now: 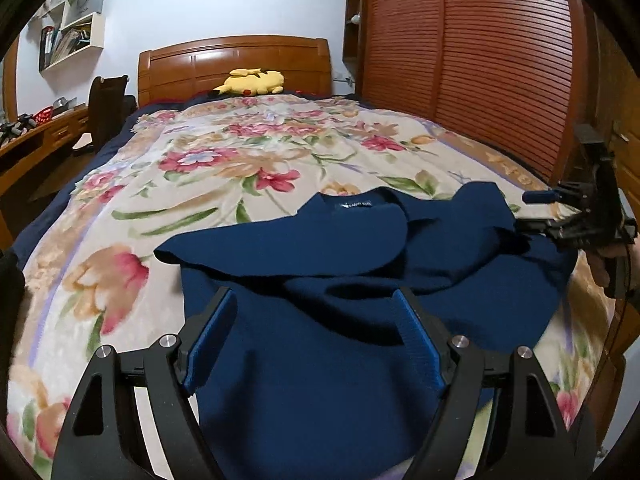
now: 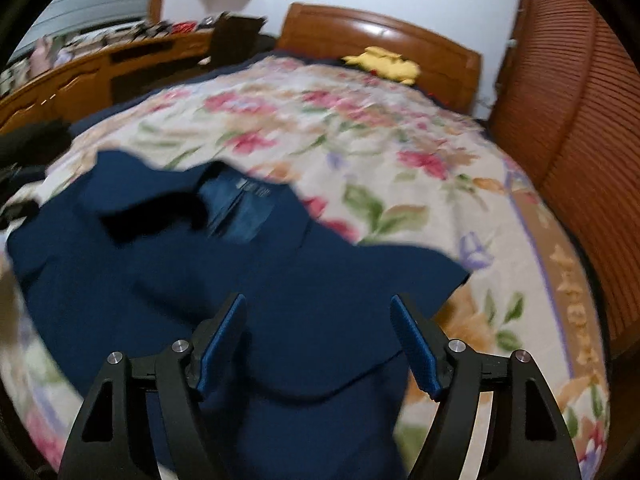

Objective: Fold large clothes

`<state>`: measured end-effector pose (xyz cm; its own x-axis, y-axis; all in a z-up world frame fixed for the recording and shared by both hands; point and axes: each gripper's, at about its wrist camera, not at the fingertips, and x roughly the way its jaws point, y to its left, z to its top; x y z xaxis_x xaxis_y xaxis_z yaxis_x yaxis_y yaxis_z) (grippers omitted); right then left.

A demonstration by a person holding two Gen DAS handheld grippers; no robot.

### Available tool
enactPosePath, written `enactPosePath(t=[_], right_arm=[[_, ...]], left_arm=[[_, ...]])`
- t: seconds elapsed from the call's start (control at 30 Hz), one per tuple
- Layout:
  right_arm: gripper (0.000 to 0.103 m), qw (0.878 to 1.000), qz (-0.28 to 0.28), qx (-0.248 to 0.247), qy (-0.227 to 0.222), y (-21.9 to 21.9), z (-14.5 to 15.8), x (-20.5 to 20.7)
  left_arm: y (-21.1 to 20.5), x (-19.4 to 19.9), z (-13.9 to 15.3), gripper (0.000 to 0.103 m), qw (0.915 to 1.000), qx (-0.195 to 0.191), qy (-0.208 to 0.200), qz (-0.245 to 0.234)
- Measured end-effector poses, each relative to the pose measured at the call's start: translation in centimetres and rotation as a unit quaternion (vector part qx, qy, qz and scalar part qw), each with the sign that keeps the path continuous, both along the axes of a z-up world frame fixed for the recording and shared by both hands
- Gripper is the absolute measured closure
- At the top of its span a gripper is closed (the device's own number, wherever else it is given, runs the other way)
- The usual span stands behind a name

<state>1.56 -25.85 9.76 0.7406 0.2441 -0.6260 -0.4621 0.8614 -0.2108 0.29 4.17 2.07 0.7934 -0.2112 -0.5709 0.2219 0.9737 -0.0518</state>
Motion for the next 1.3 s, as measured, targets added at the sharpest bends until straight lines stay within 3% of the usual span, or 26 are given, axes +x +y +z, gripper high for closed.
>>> enactPosePath(t=[0.13,0.23,0.3,0.33,0.43,0.63,0.8,1.0,1.07,1.13,1.3], right_arm=[[0.032,0.999,0.022,-0.018,0.02,0.4,-0.9,-0.9],[0.053,0.997,0.018,-0.069,0.029,1.0,-1.5,0.2],[0.091,0.995,0.019,-0.085,0.04,1.2,-1.3,1.5],[0.098,0.995,0.02,-0.093,0.039,1.5,-1.2,2.0],[0.101,0.994,0.015,-0.104,0.012,2.8,0.5,4.3],[0.101,0.994,0.009,-0.099,-0.047,7.3,4.2,10.2],[0.101,0.993,0.018,-0.101,-0.063,11.2,4.6,13.9],[0.101,0.989,0.024,-0.122,-0.076,14.1,3.3,15.5],[0.085,0.991,0.016,-0.117,-0.062,13.8,2.6,15.3],[0.045,0.994,0.011,-0.098,-0.053,13.1,2.6,15.0],[0.041,0.997,0.015,-0.05,-0.052,12.5,3.8,13.1]], left_arm=[[-0.3,-0.1,-0.5,0.023,0.9998,0.02,0.001,-0.007],[-0.2,0.1,-0.8,0.023,0.9997,0.018,0.008,-0.013],[0.0,0.2,-0.9,0.023,0.9997,0.018,0.01,-0.015],[0.1,0.2,-0.9,0.023,0.9997,0.017,0.01,-0.015],[0.6,0.4,-1.0,0.023,0.9998,0.014,0.009,-0.01],[1.8,1.1,-1.2,0.023,0.9999,0.004,0.01,0.006],[2.7,1.4,-1.1,0.023,0.9998,0.002,0.006,0.018],[3.0,1.6,-1.2,0.023,0.9997,0.0,0.005,0.024],[3.0,1.6,-1.3,0.023,0.9997,0.002,0.006,0.024],[3.1,1.6,-1.3,0.023,0.9997,0.002,0.006,0.025],[3.5,1.4,-1.1,0.023,0.9995,0.0,0.005,0.03]])
